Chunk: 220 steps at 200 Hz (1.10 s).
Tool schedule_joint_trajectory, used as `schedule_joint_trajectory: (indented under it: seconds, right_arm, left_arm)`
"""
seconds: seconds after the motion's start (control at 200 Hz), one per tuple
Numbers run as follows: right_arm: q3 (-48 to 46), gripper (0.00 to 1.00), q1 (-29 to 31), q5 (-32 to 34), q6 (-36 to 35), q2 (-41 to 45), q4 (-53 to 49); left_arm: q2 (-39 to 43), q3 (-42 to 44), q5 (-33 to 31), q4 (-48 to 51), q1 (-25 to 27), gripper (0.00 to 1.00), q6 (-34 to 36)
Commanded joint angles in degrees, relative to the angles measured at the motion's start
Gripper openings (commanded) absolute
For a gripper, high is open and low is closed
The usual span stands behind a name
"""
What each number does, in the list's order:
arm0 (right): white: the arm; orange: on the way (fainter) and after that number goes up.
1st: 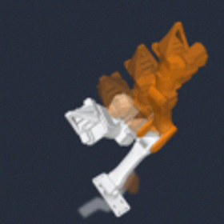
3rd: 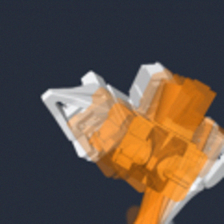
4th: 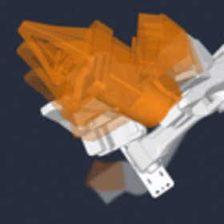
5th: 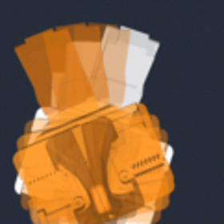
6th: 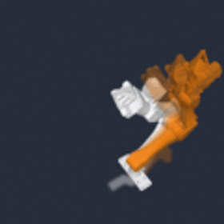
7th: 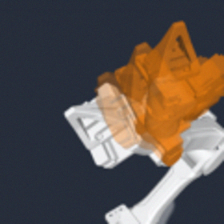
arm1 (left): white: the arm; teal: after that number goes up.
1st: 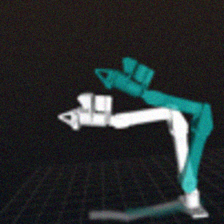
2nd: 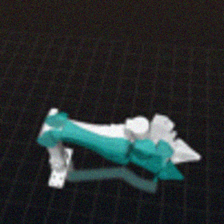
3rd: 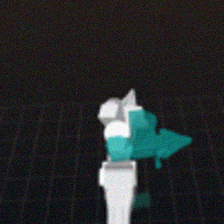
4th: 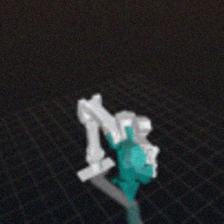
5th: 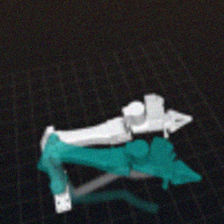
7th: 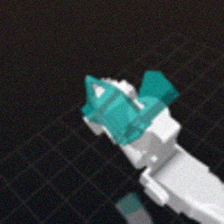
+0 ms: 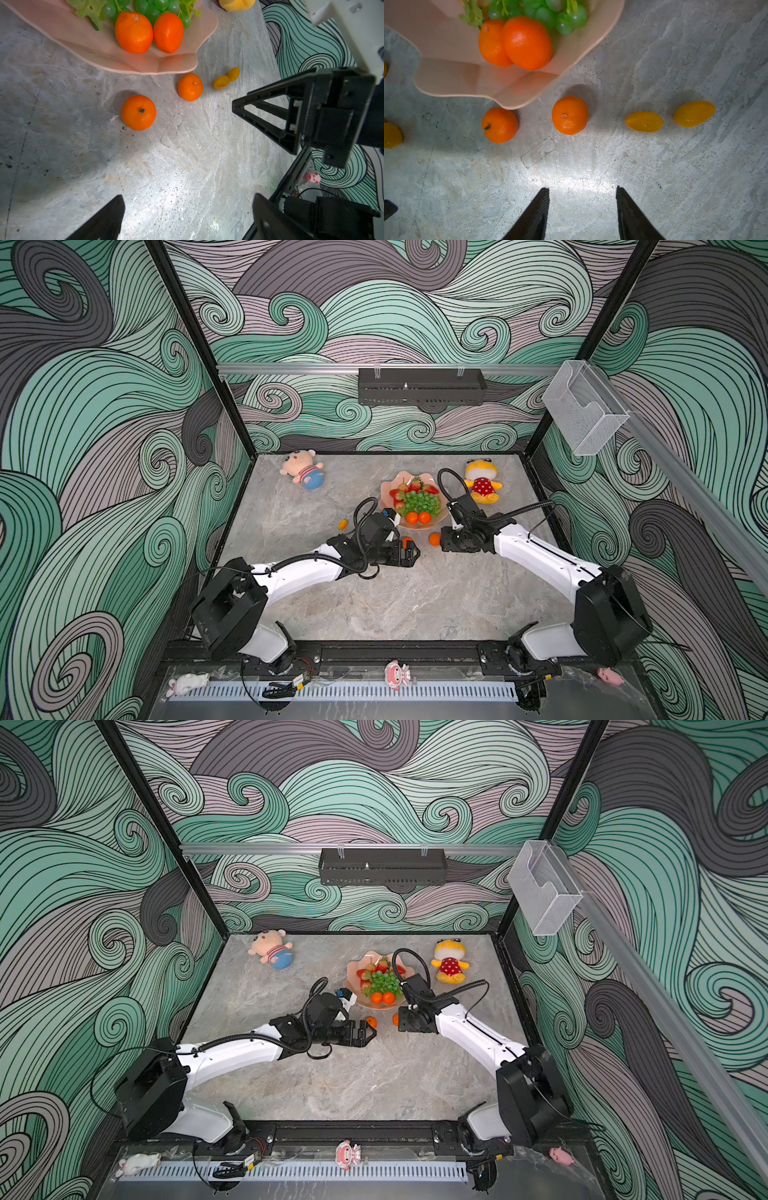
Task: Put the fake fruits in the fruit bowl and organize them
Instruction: 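Lower the right gripper onto another tangerine and close it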
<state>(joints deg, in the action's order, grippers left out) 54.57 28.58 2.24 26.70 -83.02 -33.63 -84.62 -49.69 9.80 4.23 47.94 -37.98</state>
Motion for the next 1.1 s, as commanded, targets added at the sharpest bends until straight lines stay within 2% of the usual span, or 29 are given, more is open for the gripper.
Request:
schedule_joint_trajectory:
  seconds: [0.0, 0.34, 0.73, 1.096]
  right_arm:
    - [-0.43, 0.54, -0.93, -1.68, 0.43, -1.78, 0.92]
    - [2.21, 0.54, -1.16, -4.58, -0.51, -7.87, 4.22]
    - [8.23, 0.59, -1.2, -3.93, -0.97, -16.42, 4.95]
    - [12.61, 0.57, -1.68, -2.63, -1.35, -22.19, 3.26]
  left_arm:
    - [-1.19, -3.01, 1.19, -0.82, 0.48, 0.98, 0.8]
    - [-2.98, -4.4, -0.37, -0.64, 0.35, 0.99, 0.41]
    - [-4.06, -7.26, -1.85, 1.66, -0.82, 0.99, 1.76]
    - [-4.06, -7.0, -1.54, 1.62, -1.45, 0.99, 1.64]
